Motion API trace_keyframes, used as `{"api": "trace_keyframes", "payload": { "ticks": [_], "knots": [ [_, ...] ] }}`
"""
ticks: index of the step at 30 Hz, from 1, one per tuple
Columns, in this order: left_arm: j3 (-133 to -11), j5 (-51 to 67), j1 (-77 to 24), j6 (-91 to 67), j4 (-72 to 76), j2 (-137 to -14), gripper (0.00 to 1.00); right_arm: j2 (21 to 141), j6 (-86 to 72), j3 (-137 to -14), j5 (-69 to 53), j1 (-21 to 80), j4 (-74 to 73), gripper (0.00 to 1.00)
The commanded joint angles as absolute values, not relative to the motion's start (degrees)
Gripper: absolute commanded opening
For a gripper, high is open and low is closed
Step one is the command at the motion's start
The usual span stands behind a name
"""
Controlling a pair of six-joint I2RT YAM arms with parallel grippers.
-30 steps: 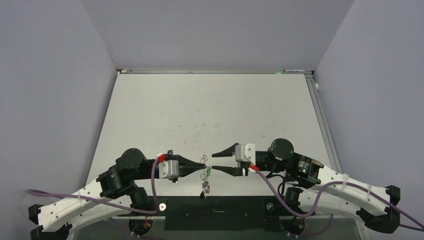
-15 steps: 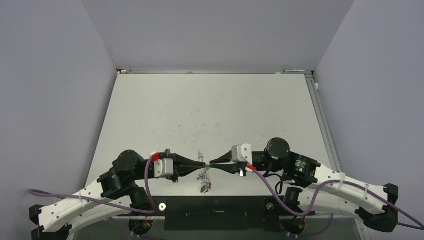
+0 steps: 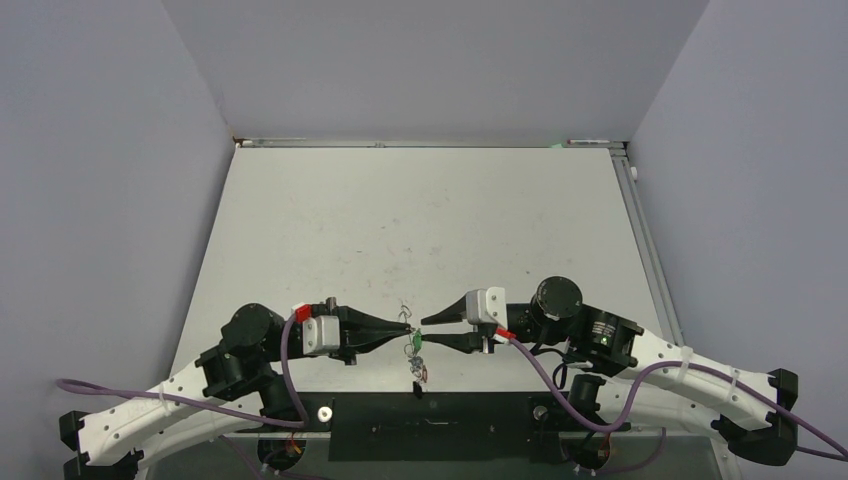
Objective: Put the keys on the keyring
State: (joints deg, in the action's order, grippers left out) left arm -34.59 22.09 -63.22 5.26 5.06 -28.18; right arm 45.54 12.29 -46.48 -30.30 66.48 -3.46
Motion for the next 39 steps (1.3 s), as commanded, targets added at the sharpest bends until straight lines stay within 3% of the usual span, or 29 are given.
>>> {"api": "trace_keyframes", "payload": {
  "ticks": [1, 8, 13, 17, 23, 28, 33, 39],
  "knots": [
    [-34.81, 21.49, -63.24, 3.96, 11.21, -27.47, 0.0, 46.23, 11.13, -47.23, -32.04, 66.97, -0.51, 0.27],
    [-34.71, 21.28, -63.23, 3.43, 12.04, -27.3, 0.0, 48.12, 10.77, -48.03, -33.12, 66.95, -0.49, 0.29],
    [-34.84, 21.36, -63.21, 3.14, 12.04, -26.97, 0.0, 48.8, 10.66, -48.47, -33.18, 66.92, 1.23, 0.19],
    [-35.04, 21.35, -63.19, 3.23, 11.88, -27.05, 0.0, 48.74, 10.79, -48.6, -32.93, 66.94, 1.32, 0.18],
    [-34.89, 21.2, -63.19, 3.18, 11.87, -26.94, 0.0, 48.06, 10.92, -49.12, -32.5, 66.95, 0.4, 0.33],
    [-34.9, 21.0, -63.2, 3.32, 11.69, -26.92, 0.0, 47.0, 10.75, -49.05, -32.78, 66.93, 0.71, 0.35],
    [-34.76, 20.96, -63.23, 3.33, 11.78, -27.05, 0.0, 47.05, 10.57, -49.02, -32.36, 66.9, 1.33, 0.24],
    [-34.63, 20.84, -63.19, 3.4, 11.78, -27.0, 0.0, 47.72, 10.73, -49.31, -32.22, 66.97, 1.19, 0.19]
  ]
}}
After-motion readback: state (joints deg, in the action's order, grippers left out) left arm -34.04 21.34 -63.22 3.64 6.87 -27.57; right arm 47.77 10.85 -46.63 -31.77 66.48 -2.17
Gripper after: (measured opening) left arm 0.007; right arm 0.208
